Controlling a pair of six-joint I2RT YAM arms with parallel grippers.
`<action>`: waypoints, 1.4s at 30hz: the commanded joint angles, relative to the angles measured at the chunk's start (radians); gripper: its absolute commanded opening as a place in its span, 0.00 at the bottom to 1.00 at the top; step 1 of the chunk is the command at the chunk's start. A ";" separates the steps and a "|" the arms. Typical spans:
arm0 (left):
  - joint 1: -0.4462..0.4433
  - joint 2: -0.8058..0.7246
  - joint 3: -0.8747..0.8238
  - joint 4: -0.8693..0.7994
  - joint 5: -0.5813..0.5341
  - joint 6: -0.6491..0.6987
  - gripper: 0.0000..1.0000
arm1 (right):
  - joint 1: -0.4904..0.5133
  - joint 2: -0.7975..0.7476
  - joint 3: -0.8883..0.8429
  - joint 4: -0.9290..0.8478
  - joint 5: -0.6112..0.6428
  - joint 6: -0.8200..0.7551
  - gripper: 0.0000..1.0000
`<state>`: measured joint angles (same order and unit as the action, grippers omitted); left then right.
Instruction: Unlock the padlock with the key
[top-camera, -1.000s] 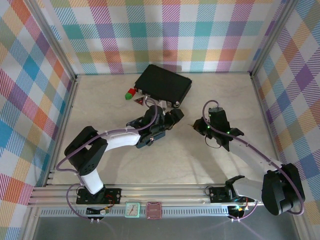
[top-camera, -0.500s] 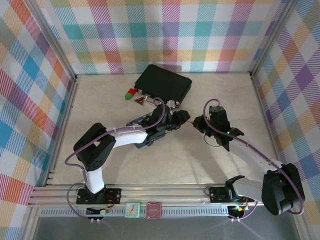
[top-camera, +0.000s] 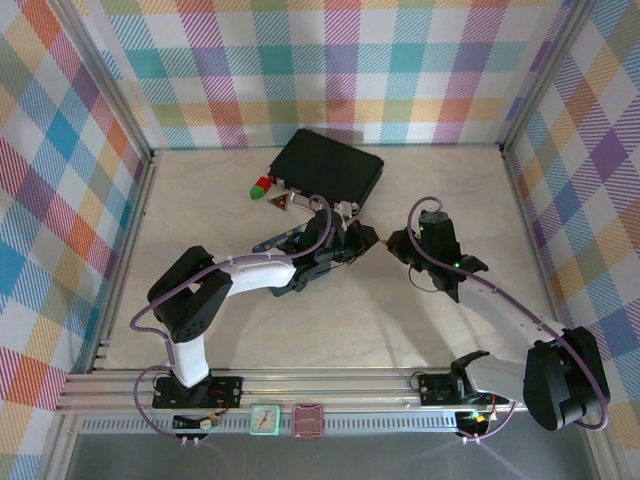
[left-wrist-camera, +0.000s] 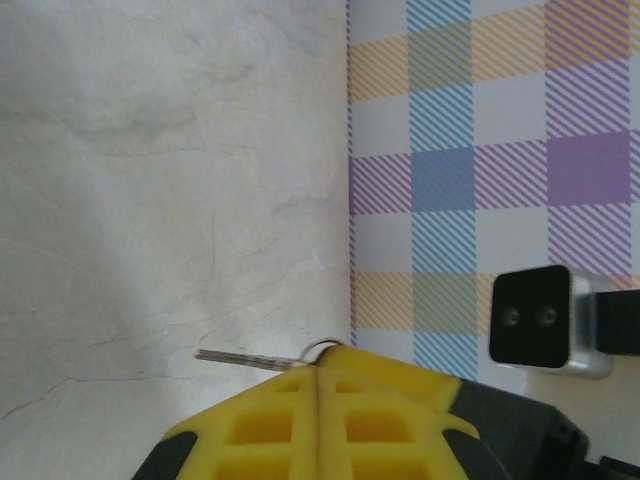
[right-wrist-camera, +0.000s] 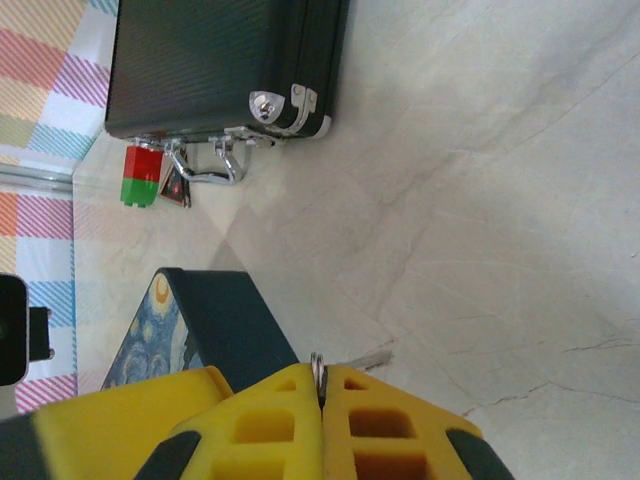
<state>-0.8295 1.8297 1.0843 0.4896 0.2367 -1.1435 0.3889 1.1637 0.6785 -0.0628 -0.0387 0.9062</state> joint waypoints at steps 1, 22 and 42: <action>-0.010 0.010 0.031 0.002 0.018 0.018 0.00 | -0.006 -0.025 0.020 0.028 -0.007 0.009 0.00; 0.193 -0.076 0.236 -0.433 0.688 0.750 0.00 | -0.297 -0.024 0.058 0.217 -0.960 -0.481 0.48; 0.193 -0.150 0.208 -0.371 0.652 0.724 0.00 | -0.202 0.007 0.007 0.236 -0.976 -0.510 0.36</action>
<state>-0.6445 1.7206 1.2930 0.0601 0.8558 -0.4004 0.1692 1.1515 0.6624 0.1364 -0.9894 0.4053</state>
